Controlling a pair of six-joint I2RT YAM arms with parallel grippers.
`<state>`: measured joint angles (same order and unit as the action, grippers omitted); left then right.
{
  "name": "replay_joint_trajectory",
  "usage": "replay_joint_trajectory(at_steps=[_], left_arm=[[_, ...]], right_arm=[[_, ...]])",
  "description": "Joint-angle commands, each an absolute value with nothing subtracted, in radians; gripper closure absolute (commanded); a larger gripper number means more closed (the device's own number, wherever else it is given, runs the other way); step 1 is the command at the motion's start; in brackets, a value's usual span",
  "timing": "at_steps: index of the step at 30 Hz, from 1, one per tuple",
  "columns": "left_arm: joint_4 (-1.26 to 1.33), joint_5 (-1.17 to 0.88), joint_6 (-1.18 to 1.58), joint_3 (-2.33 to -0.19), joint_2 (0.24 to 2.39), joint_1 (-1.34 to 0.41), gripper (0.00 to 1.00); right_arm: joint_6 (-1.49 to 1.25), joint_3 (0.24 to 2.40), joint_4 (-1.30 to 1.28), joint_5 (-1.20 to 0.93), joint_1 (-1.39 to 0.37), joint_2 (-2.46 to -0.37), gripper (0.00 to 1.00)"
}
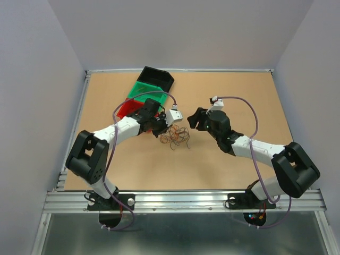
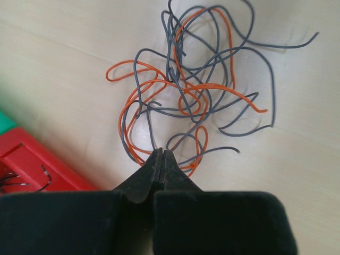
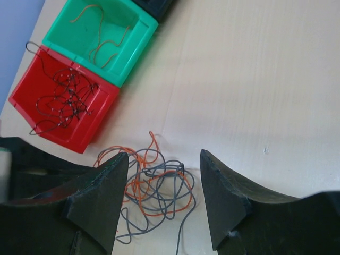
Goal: Untangle the cables
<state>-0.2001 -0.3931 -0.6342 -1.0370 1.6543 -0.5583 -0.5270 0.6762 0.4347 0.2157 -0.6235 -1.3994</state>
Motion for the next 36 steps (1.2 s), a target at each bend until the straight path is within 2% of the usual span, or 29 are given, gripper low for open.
replay_joint_trajectory(at_steps=[1,8,9,10,13,15,20,27,31,33,34,36], left_arm=[[-0.126,-0.469,-0.64,-0.991,1.51,-0.545,1.0],[-0.118,-0.451,-0.635,-0.989,1.511,-0.542,1.0],[-0.127,-0.44,-0.627,-0.995,1.523,-0.541,0.95],[-0.129,-0.43,-0.623,-0.999,1.526,-0.543,0.75],[-0.137,-0.397,-0.629,-0.996,1.525,-0.543,0.49],[-0.124,-0.384,-0.63,-0.977,1.513,-0.543,0.45],[-0.117,-0.351,-0.621,-0.963,1.523,-0.543,0.44],[-0.166,-0.362,-0.624,-1.006,1.62,-0.542,0.48],[-0.193,-0.371,-0.637,-1.032,1.66,-0.543,0.67],[-0.181,-0.373,-0.64,-1.025,1.643,-0.543,0.93],[-0.172,-0.377,-0.64,-1.017,1.626,-0.543,1.0],[-0.15,-0.408,-0.644,-0.99,1.565,-0.541,1.0]], right_arm=[[-0.548,0.721,0.521,0.111,-0.627,-1.436,0.38],[-0.542,0.727,0.598,-0.026,-0.627,-1.506,0.37],[-0.541,0.73,0.598,-0.031,-0.627,-1.522,0.37],[-0.543,0.733,0.597,-0.031,-0.627,-1.529,0.37],[-0.554,0.742,0.591,-0.029,-0.627,-1.552,0.36],[-0.558,0.75,0.581,-0.031,-0.627,-1.56,0.36],[-0.555,0.747,0.577,-0.023,-0.629,-1.543,0.36],[-0.551,0.741,0.572,-0.009,-0.627,-1.525,0.36],[-0.552,0.742,0.571,-0.012,-0.627,-1.525,0.36],[-0.552,0.741,0.571,-0.011,-0.627,-1.523,0.36],[-0.551,0.742,0.569,-0.011,-0.627,-1.523,0.36],[-0.551,0.744,0.571,-0.018,-0.629,-1.528,0.36]])
